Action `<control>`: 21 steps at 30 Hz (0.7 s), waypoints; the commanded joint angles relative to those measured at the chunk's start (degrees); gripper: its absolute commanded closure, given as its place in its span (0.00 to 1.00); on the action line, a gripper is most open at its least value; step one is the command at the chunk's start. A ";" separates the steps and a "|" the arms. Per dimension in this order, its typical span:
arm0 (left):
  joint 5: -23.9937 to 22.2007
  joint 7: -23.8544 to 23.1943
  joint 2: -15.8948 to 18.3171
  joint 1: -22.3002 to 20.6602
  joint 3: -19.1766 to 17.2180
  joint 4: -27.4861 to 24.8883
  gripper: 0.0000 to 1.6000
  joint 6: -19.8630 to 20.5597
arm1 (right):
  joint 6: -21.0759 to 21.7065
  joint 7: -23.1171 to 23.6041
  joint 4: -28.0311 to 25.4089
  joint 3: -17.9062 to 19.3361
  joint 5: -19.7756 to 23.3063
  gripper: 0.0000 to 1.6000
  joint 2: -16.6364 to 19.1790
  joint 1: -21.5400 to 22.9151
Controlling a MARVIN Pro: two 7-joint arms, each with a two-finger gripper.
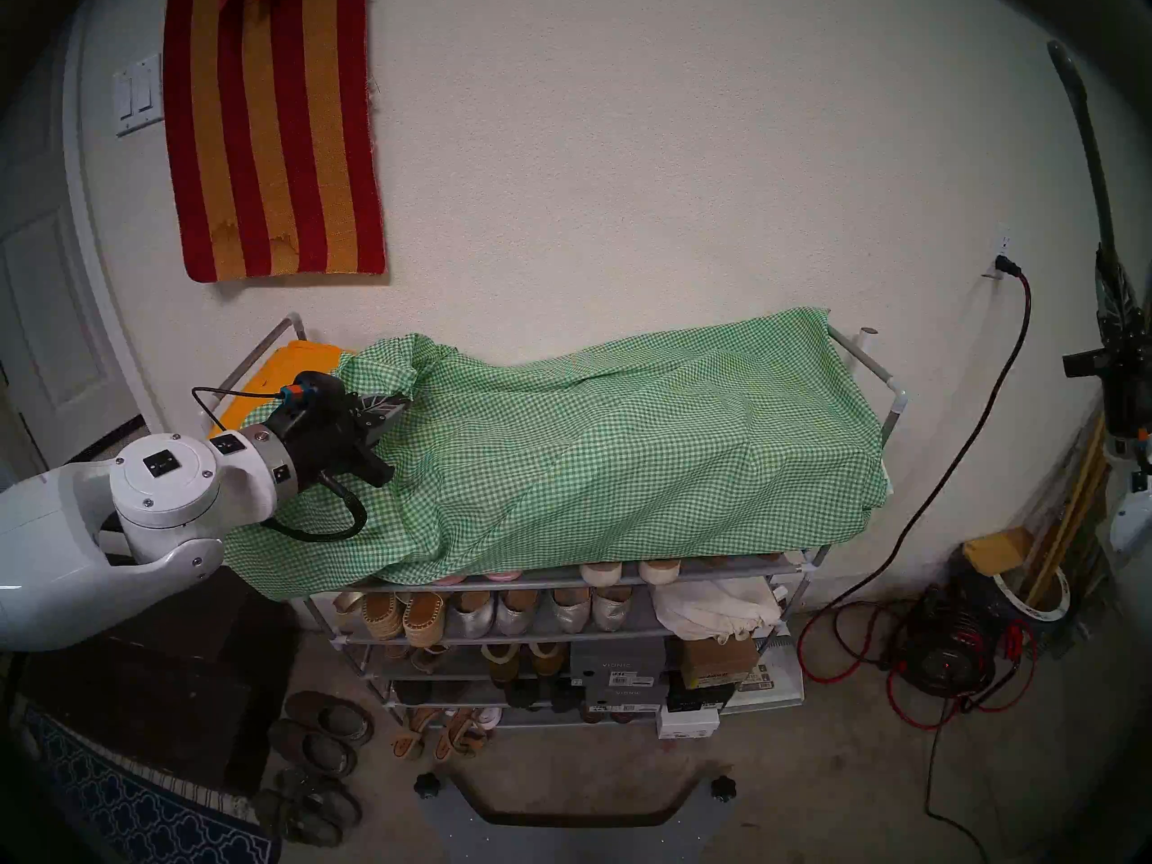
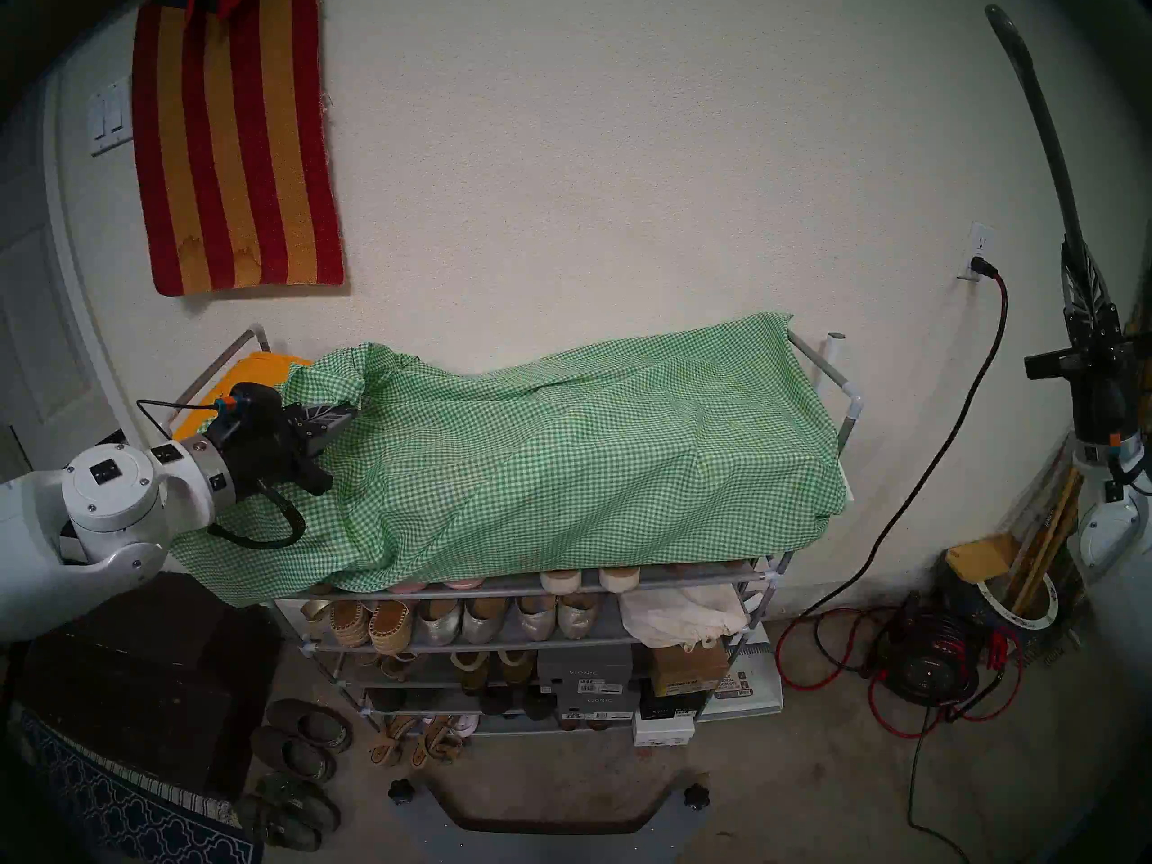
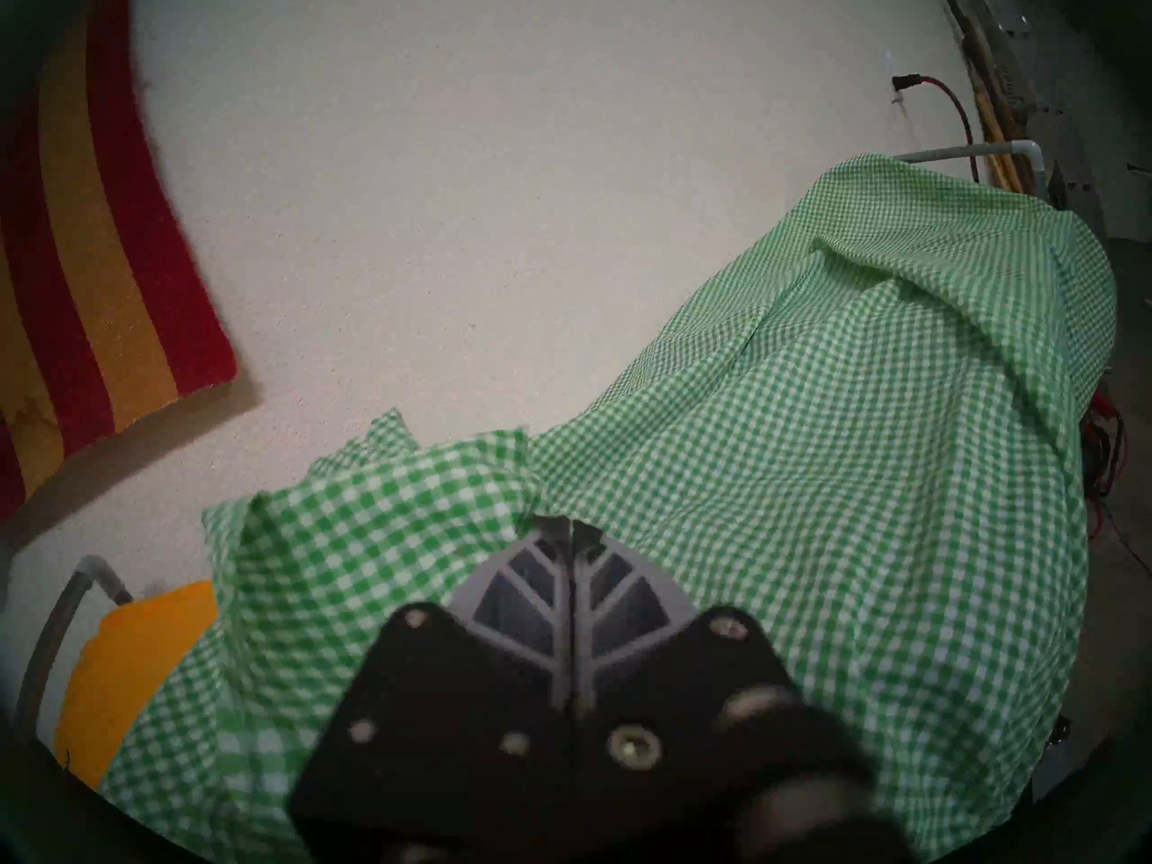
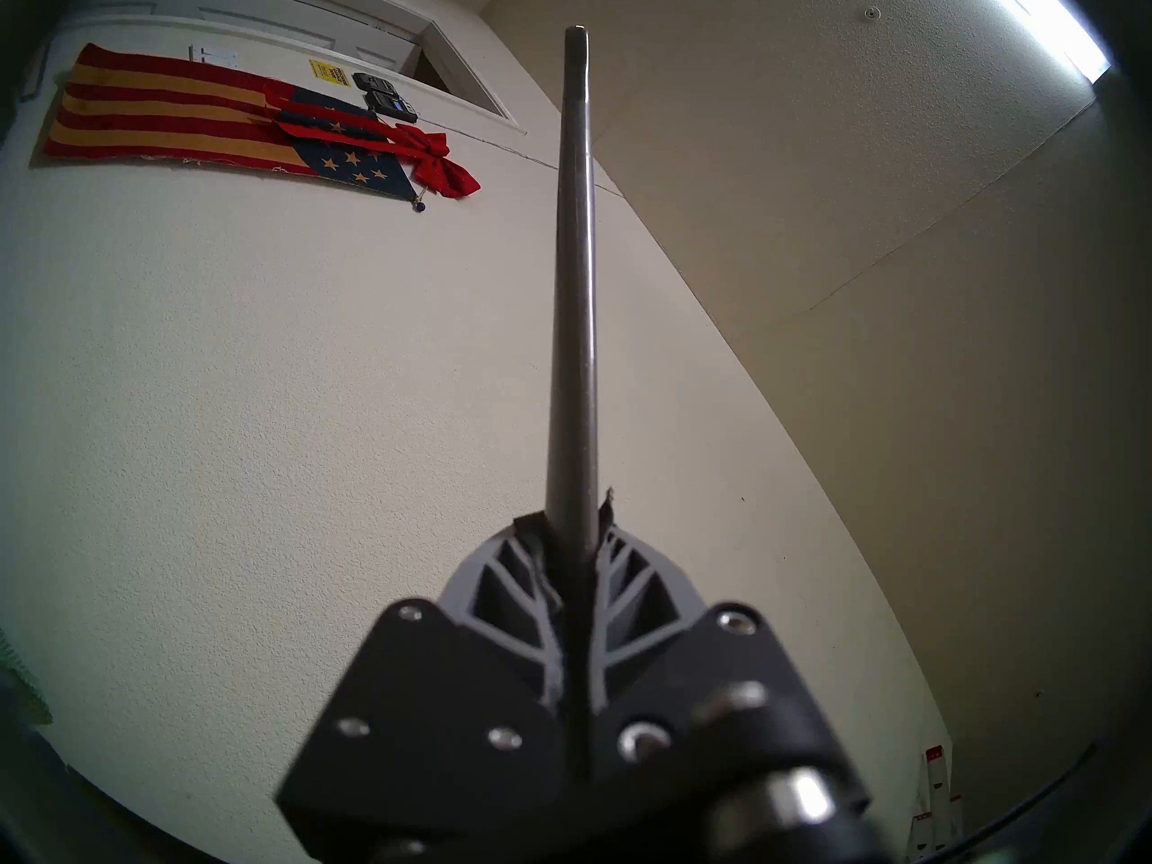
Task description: Lift the object off the cloth, cover the shoe rack with the cloth, put the object back
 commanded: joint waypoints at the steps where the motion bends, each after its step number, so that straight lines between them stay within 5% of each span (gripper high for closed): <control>1: -0.01 3.03 0.17 1.97 -0.43 -0.65 1.00 0.66 | 0.04 0.31 -0.30 0.72 0.18 1.00 0.13 -0.73; 4: 0.21 4.30 0.17 2.15 -0.86 -1.13 1.00 0.57 | 0.04 0.38 -0.40 0.94 0.19 1.00 0.10 -0.96; 15: -1.88 9.50 -1.72 -7.50 -12.89 -7.15 1.00 -8.30 | 0.04 0.83 -0.73 1.50 0.20 1.00 -0.06 -1.53; 21: -3.13 11.03 -3.63 -8.52 -16.16 -10.67 1.00 -11.19 | 0.04 1.06 -0.86 1.80 0.26 1.00 -0.12 -1.83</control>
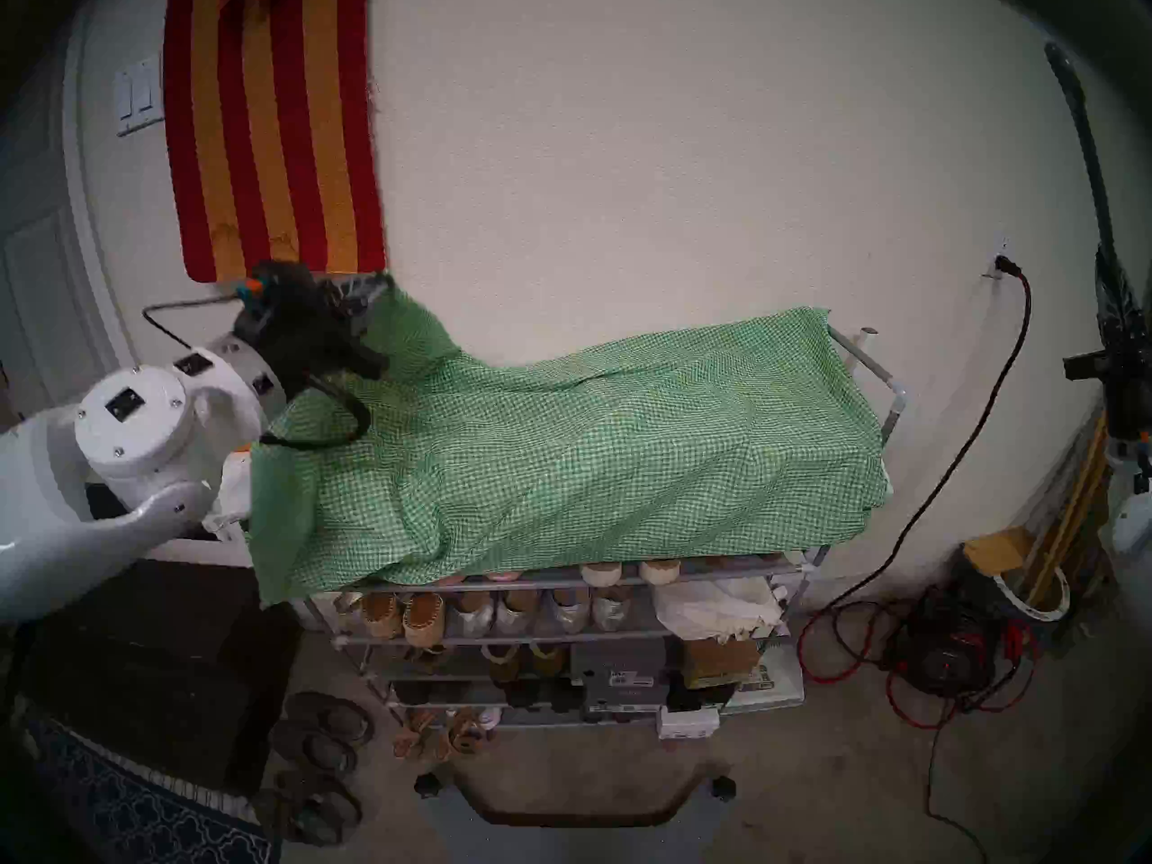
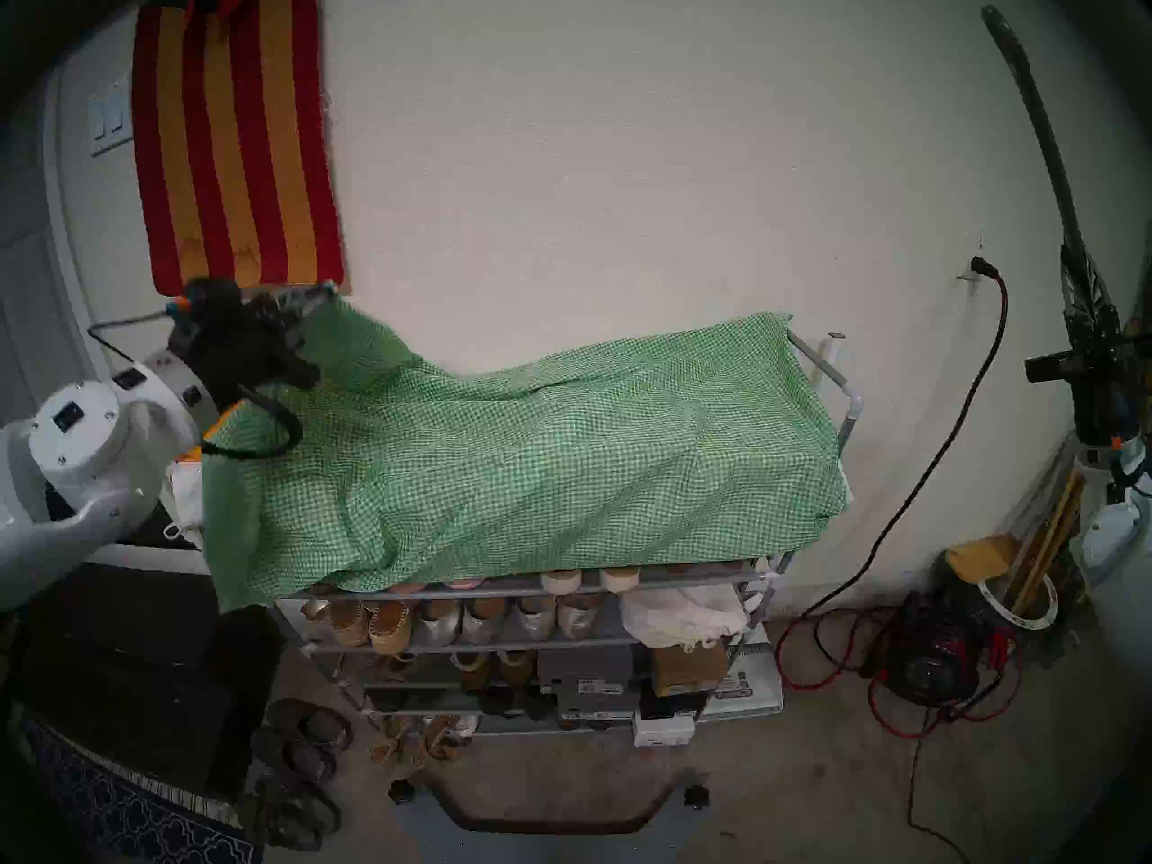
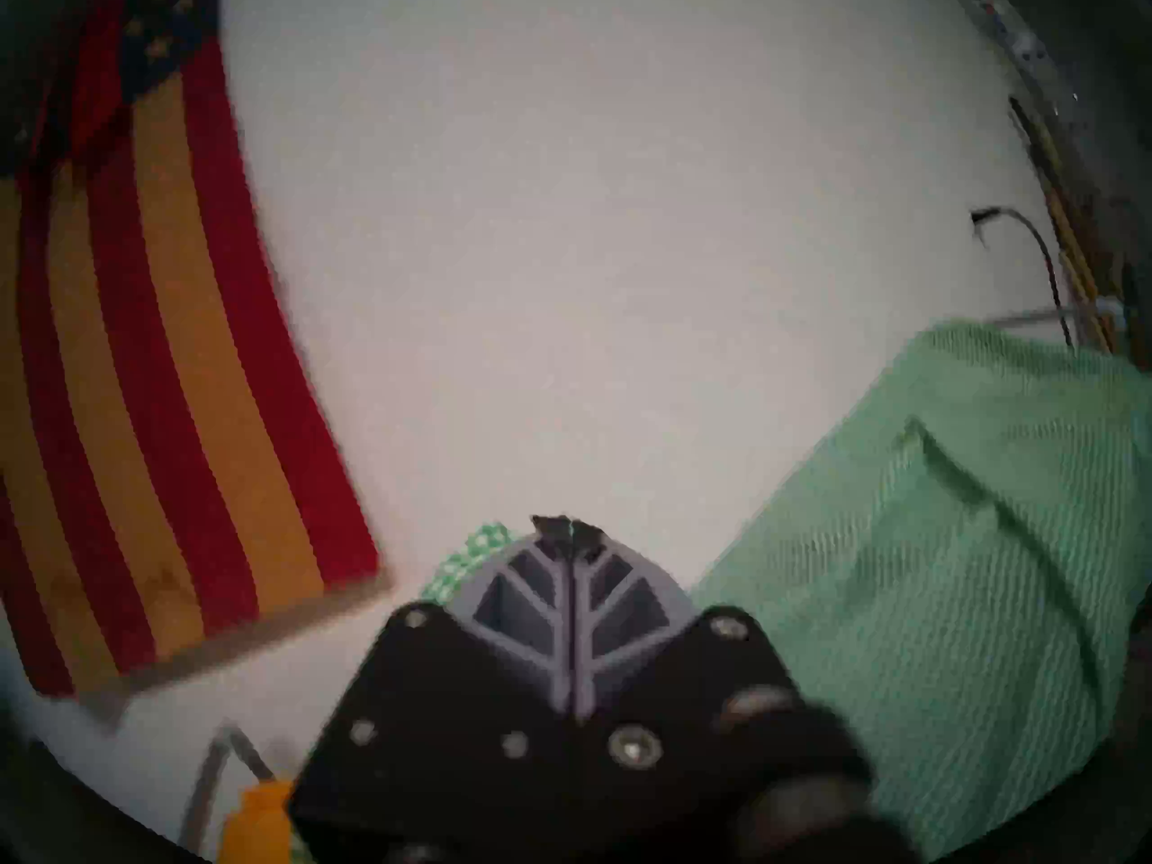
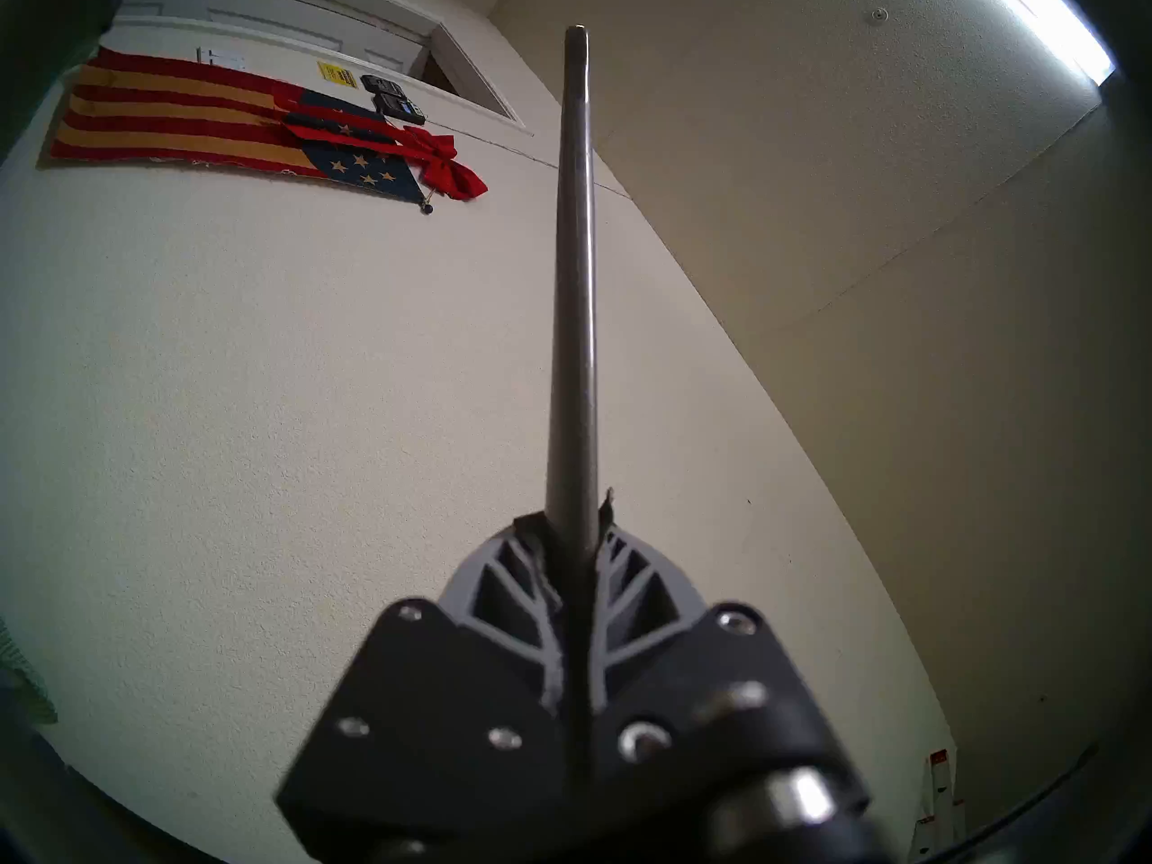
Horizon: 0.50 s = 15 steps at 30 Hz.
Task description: Lift the object off the cloth, cover the shoe rack with the cloth, put the object back
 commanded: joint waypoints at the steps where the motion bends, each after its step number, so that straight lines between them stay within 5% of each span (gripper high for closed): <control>1: -1.93 2.27 -2.88 -3.33 -5.49 -5.26 1.00 -4.30 | 0.04 0.20 -0.21 0.56 0.23 1.00 0.08 -0.47; 7: -3.45 3.77 -4.71 -1.27 -6.04 -9.44 1.00 -4.81 | 0.04 0.46 -0.38 0.92 0.31 1.00 -0.02 -0.81; 15: -5.03 4.84 -5.36 4.56 -1.92 -12.30 1.00 -3.25 | 0.04 0.79 -0.62 1.38 0.52 1.00 -0.13 -1.26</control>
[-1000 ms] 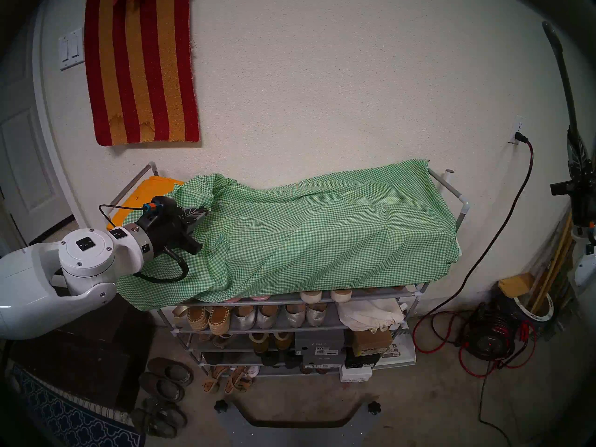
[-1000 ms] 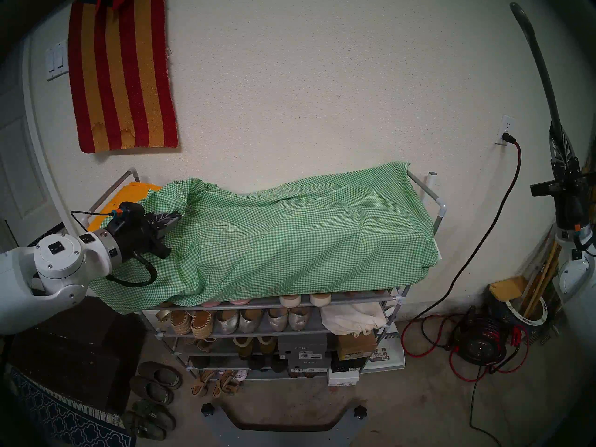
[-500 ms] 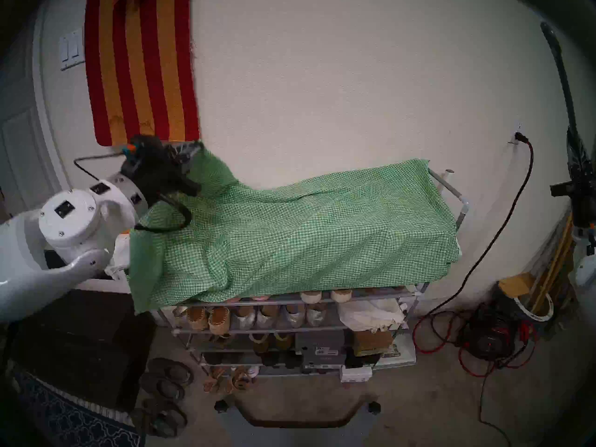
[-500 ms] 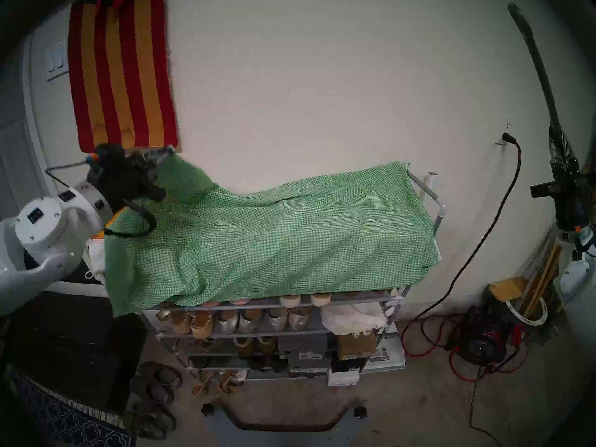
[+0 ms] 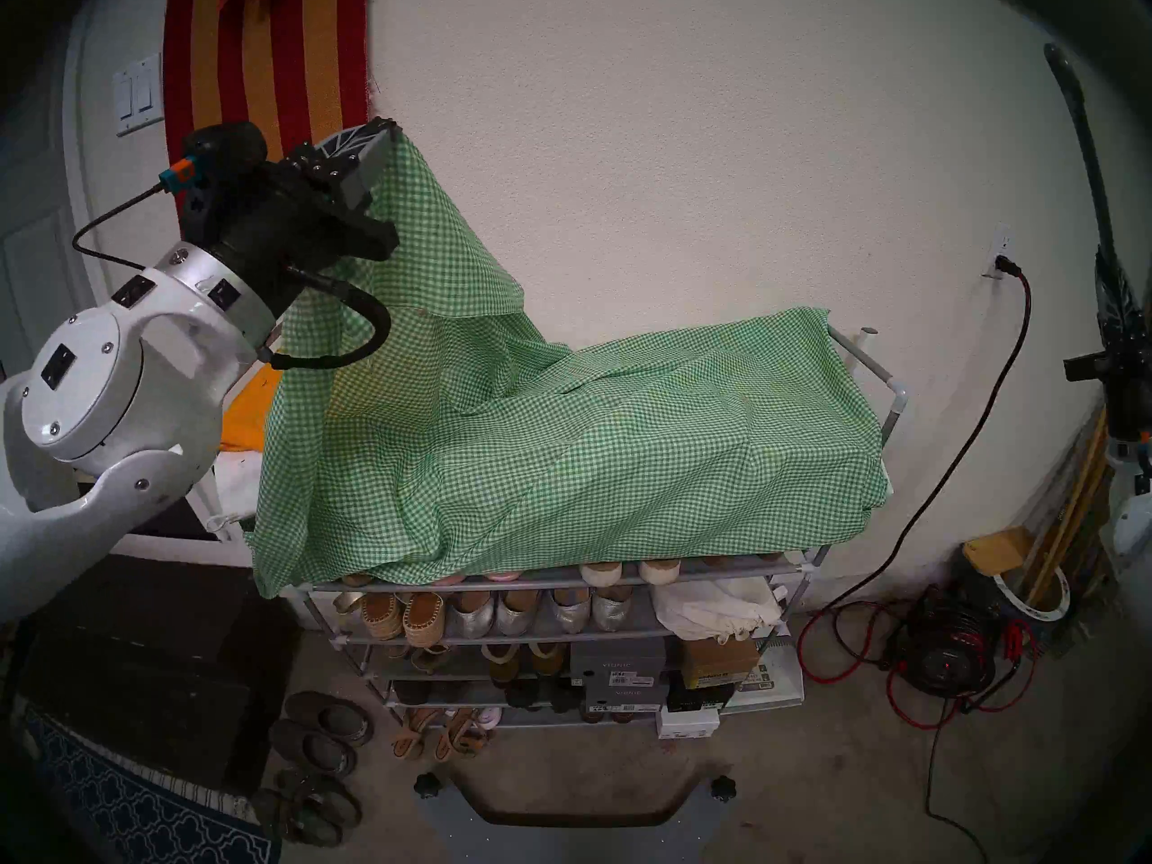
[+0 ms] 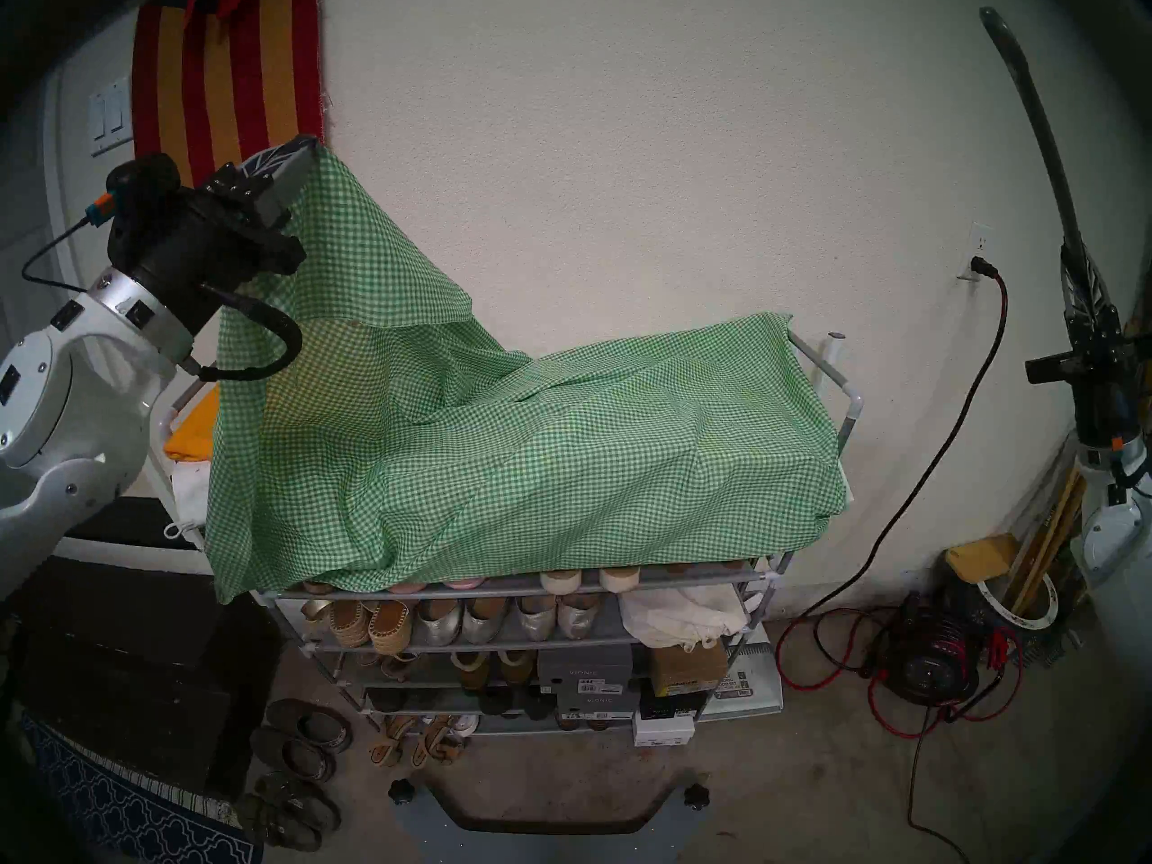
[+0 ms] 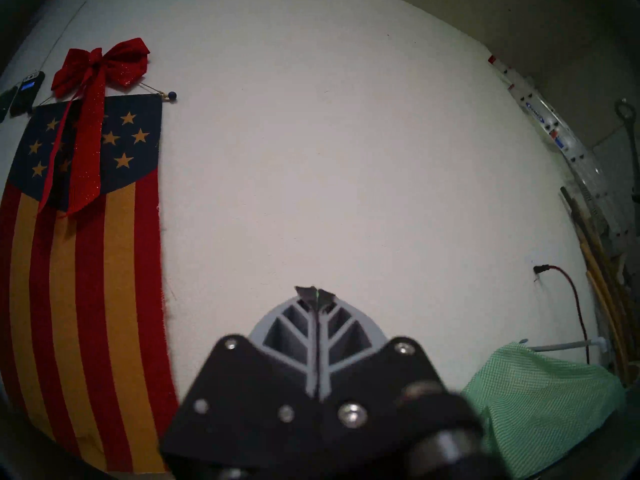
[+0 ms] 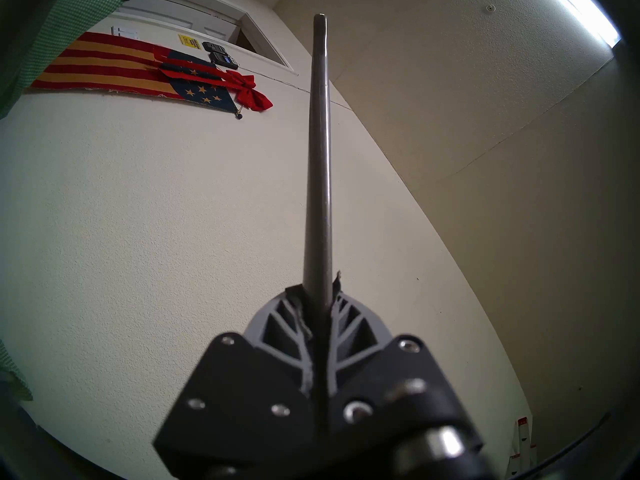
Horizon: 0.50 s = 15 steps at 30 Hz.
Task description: Lift the object off the cloth, cover the shoe rack with the cloth, put the object back
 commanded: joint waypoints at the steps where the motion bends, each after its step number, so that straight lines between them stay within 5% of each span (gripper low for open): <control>1: -1.34 0.58 -1.12 5.64 3.34 -1.76 1.00 1.26 | 0.04 0.17 -0.18 0.49 0.25 1.00 0.09 -0.41; 15: -1.49 2.15 0.96 14.46 12.08 -1.76 1.00 4.03 | 0.04 0.79 -0.57 1.31 0.78 1.00 -0.06 -1.27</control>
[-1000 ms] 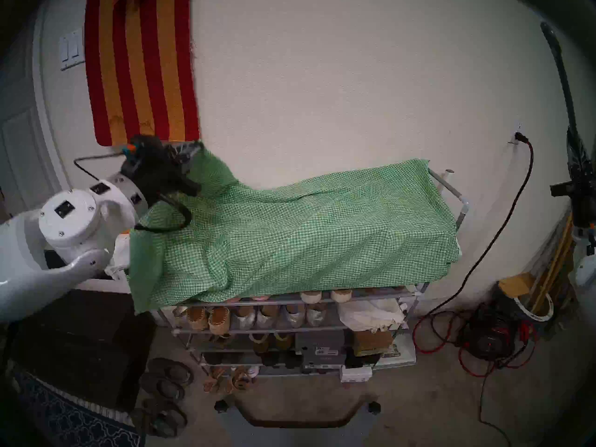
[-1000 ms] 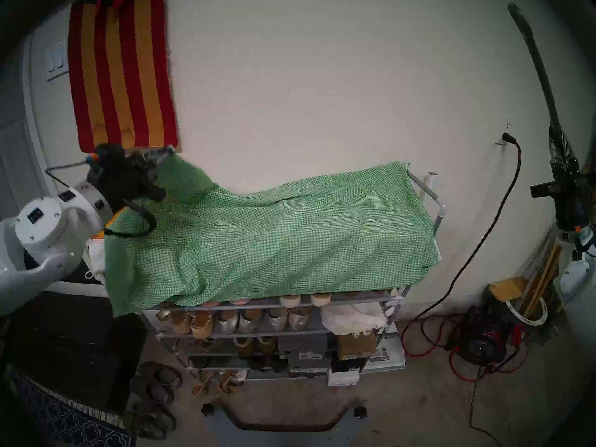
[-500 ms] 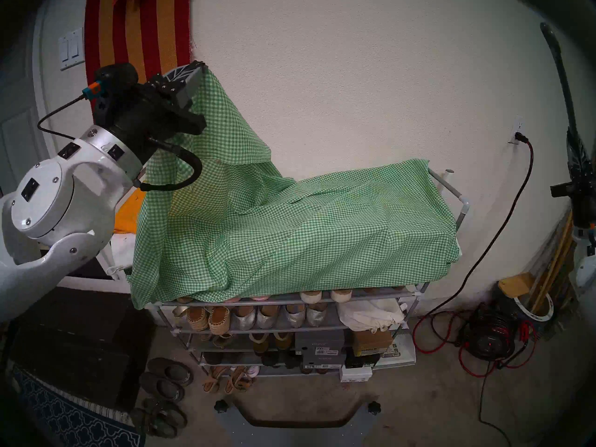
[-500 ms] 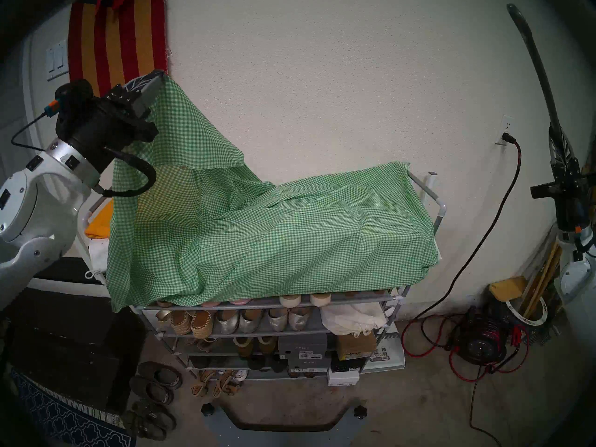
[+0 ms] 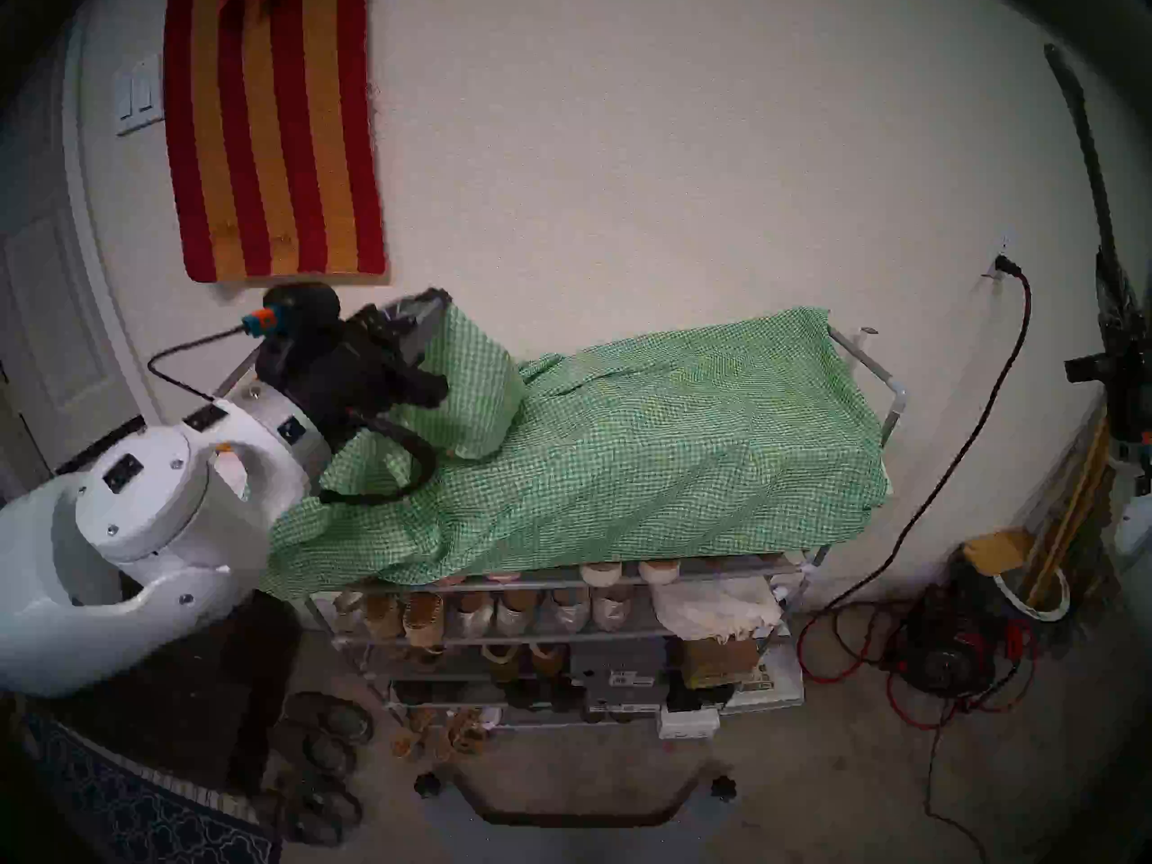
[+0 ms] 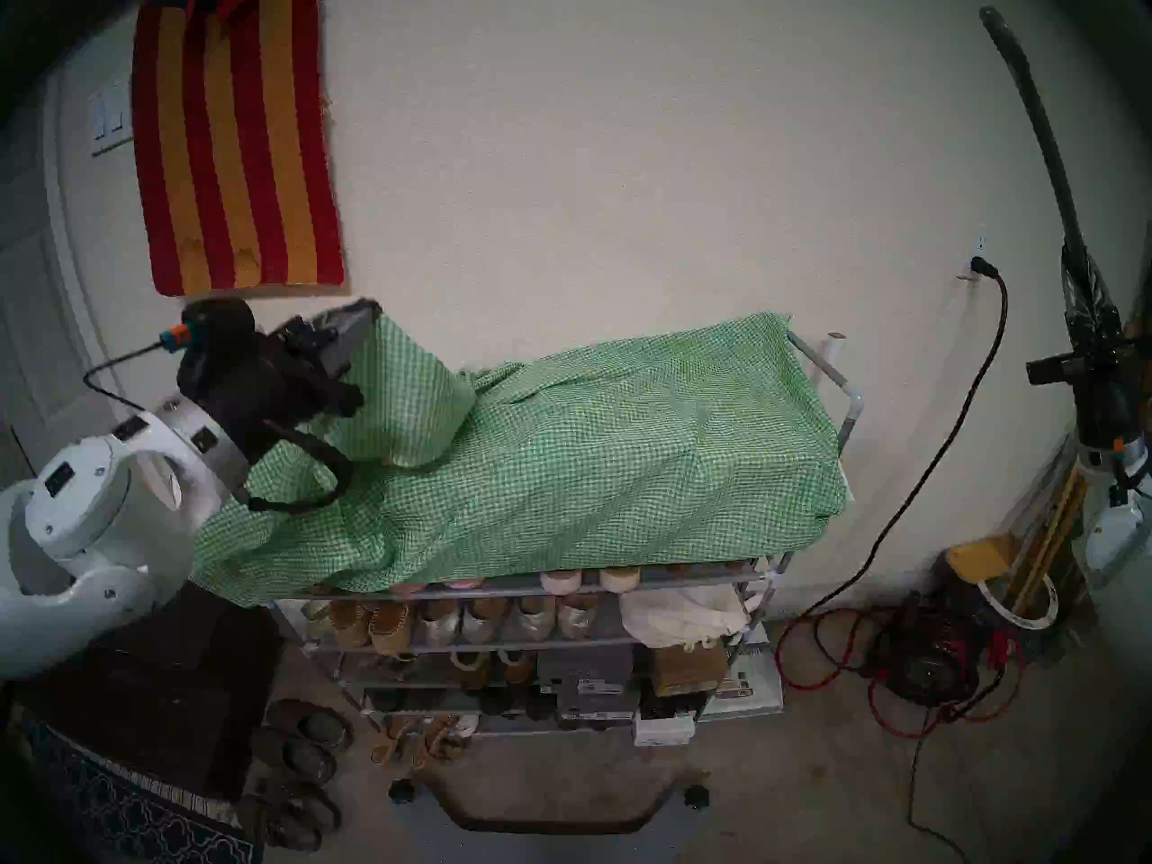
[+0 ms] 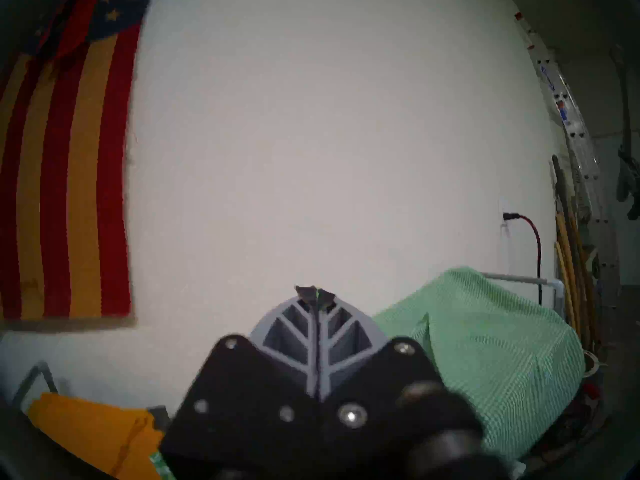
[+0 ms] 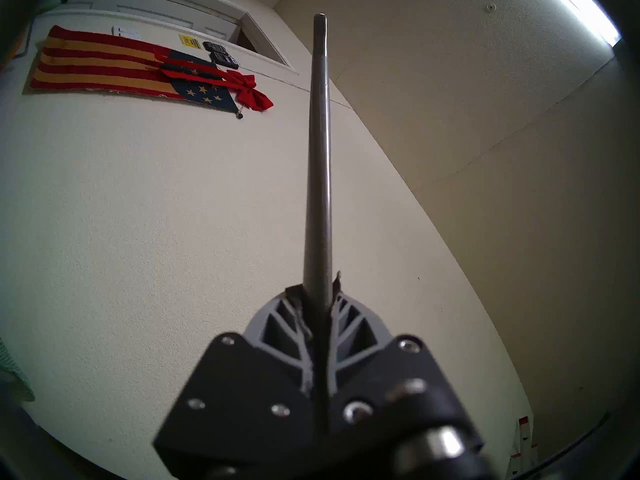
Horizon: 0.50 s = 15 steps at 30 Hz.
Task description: Lift the object off the cloth, cover the shoe rack with the cloth, put the object back
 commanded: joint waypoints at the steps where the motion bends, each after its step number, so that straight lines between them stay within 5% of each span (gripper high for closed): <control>1: 0.47 0.43 1.74 6.44 3.93 -0.40 1.00 1.26 | 0.04 0.24 -0.19 0.56 0.31 1.00 0.10 -0.47; 11: 1.71 2.60 4.18 10.41 8.01 -0.40 1.00 1.10 | 0.04 0.80 -0.46 1.25 0.78 1.00 0.01 -1.17; 15: 3.17 2.48 4.24 8.98 7.21 -0.40 1.00 -1.04 | 0.04 0.96 -0.59 1.39 0.89 1.00 -0.05 -1.31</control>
